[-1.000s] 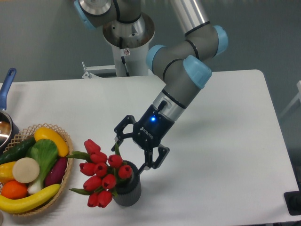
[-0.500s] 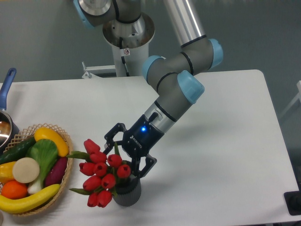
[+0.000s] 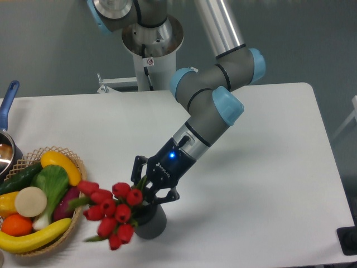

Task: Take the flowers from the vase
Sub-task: 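Close the gripper around the tulip stems above the vase rim, then lift the gripped tulips up and out of the grey vase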

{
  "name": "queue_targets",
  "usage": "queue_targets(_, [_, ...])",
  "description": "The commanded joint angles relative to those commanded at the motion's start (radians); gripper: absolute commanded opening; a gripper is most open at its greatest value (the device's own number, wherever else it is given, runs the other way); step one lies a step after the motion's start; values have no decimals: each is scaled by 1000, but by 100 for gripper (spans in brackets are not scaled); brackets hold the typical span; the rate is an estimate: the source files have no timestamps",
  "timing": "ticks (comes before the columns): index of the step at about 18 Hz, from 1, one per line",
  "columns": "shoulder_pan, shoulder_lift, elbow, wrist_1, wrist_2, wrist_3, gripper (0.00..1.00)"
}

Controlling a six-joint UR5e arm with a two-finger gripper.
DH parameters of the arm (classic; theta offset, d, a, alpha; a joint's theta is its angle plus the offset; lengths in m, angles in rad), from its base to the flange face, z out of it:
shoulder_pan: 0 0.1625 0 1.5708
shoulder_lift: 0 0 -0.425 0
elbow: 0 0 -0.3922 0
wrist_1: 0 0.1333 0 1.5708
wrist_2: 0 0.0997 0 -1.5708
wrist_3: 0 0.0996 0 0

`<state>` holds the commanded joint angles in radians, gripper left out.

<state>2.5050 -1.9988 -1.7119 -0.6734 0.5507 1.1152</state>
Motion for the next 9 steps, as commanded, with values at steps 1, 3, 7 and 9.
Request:
queue_targets(1, [0,2,2,0,0,0,0])
queue_targets(3, [8,5,2,0,-9,-2,0])
queue_targets(7, [29,49,-9,0,-73,-34,0])
queue_targets(9, [44,81,-9,0,-144,-89,0])
